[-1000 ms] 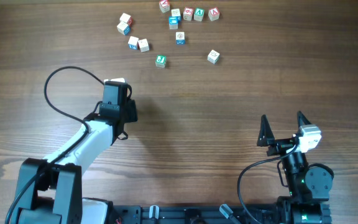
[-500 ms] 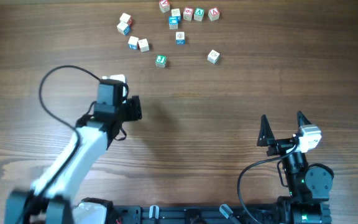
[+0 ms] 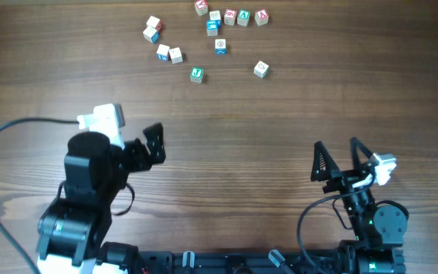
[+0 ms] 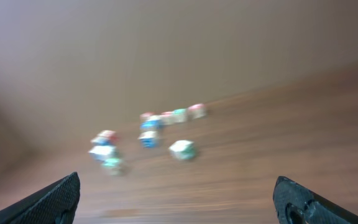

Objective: Form a horizontal line

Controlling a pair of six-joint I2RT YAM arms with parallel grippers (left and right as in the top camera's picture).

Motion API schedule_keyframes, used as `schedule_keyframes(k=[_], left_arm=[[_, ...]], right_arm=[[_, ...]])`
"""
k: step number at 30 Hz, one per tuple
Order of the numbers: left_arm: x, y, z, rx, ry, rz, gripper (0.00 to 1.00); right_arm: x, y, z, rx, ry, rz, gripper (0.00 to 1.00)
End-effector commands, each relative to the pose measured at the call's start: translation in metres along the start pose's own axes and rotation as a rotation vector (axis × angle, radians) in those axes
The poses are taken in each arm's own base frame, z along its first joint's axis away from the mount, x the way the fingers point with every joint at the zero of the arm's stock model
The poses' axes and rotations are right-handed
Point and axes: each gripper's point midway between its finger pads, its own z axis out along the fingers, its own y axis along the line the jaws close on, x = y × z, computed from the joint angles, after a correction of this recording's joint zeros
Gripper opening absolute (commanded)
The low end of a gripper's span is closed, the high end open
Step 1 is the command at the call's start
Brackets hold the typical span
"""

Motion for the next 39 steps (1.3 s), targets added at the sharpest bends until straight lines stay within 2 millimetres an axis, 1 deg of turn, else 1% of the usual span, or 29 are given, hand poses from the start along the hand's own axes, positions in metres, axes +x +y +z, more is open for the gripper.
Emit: schedule_keyframes(k=[1, 2, 3, 4, 5, 8, 9, 11, 13, 16, 19, 22, 25, 27, 28, 30, 31, 32, 33, 34, 35, 36, 37, 38, 39], left_arm=[[0.012, 0.002, -0.008, -0.002, 0.041, -0.019, 1.0], [0.016, 0.004, -0.008, -0.008, 0.057, -0.019, 1.0], [0.02, 0.006, -0.008, -0.015, 0.072, -0.02, 1.0], [0.023, 0.007, -0.008, -0.021, 0.087, -0.021, 1.0], [0.027, 0.008, -0.007, -0.028, 0.103, -0.021, 1.0], [0.03, 0.01, -0.006, -0.034, 0.118, -0.022, 1.0], [0.03, 0.01, -0.005, -0.037, 0.122, -0.023, 1.0], [0.031, 0.01, -0.004, -0.039, 0.127, -0.022, 1.0], [0.032, 0.011, -0.003, -0.041, 0.131, -0.023, 1.0], [0.032, 0.011, -0.003, -0.041, 0.132, -0.023, 1.0], [0.032, 0.011, -0.003, -0.041, 0.133, -0.023, 1.0], [0.032, 0.011, -0.003, -0.041, 0.133, -0.023, 1.0], [0.032, 0.011, -0.003, -0.041, 0.133, -0.023, 1.0], [0.032, 0.011, -0.003, -0.041, 0.133, -0.023, 1.0], [0.032, 0.011, -0.003, -0.041, 0.133, -0.023, 1.0], [0.032, 0.011, -0.003, -0.041, 0.133, -0.023, 1.0], [0.032, 0.011, -0.003, -0.041, 0.133, -0.023, 1.0], [0.032, 0.011, -0.003, -0.041, 0.133, -0.023, 1.0], [0.032, 0.011, -0.003, -0.041, 0.133, -0.023, 1.0], [0.032, 0.011, -0.003, -0.041, 0.133, -0.023, 1.0], [0.032, 0.011, -0.003, -0.041, 0.133, -0.023, 1.0], [0.032, 0.011, -0.003, -0.041, 0.133, -0.023, 1.0], [0.032, 0.011, -0.003, -0.041, 0.133, -0.023, 1.0], [0.032, 0.011, -0.003, -0.041, 0.133, -0.023, 1.0], [0.032, 0.011, -0.003, -0.041, 0.133, -0.023, 1.0]], right_arm=[[0.008, 0.023, -0.002, -0.12, 0.084, 0.498, 1.0], [0.007, 0.021, -0.002, -0.108, 0.078, 0.546, 1.0], [0.004, 0.017, -0.001, -0.088, 0.06, 0.633, 1.0], [0.006, 0.019, -0.002, -0.092, 0.076, 0.721, 1.0], [0.007, 0.029, -0.003, -0.138, 0.108, 0.727, 1.0], [0.003, 0.062, -0.012, -0.328, 0.143, 0.457, 1.0], [0.007, 0.069, -0.014, -0.36, 0.175, 0.405, 0.99], [0.016, 0.065, -0.014, -0.325, 0.226, 0.414, 0.99], [0.016, 0.065, -0.013, -0.311, 0.244, 0.39, 0.99], [0.004, 0.069, -0.009, -0.302, 0.258, 0.366, 0.99], [-0.009, 0.073, 0.0, -0.277, 0.298, 0.312, 0.99], [-0.018, 0.066, 0.018, -0.201, 0.384, 0.248, 0.99], [-0.02, 0.048, 0.042, -0.07, 0.528, 0.186, 0.99], [-0.024, 0.043, 0.059, -0.051, 0.613, 0.154, 1.0], [-0.026, 0.047, 0.068, -0.083, 0.655, 0.14, 1.0], [-0.035, 0.061, 0.089, -0.191, 0.694, 0.139, 1.0], [-0.04, 0.065, 0.099, -0.22, 0.693, 0.153, 1.0], [-0.047, 0.068, 0.116, -0.252, 0.68, 0.2, 1.0], [-0.051, 0.071, 0.125, -0.276, 0.668, 0.225, 1.0], [-0.056, 0.079, 0.139, -0.35, 0.636, 0.217, 1.0], [-0.058, 0.086, 0.147, -0.416, 0.615, 0.195, 0.99], [-0.059, 0.092, 0.158, -0.46, 0.595, 0.175, 0.99], [-0.054, 0.094, 0.173, -0.453, 0.593, 0.175, 0.99], [-0.049, 0.094, 0.183, -0.434, 0.599, 0.167, 0.99], [-0.04, 0.093, 0.197, -0.398, 0.61, 0.15, 0.99]])
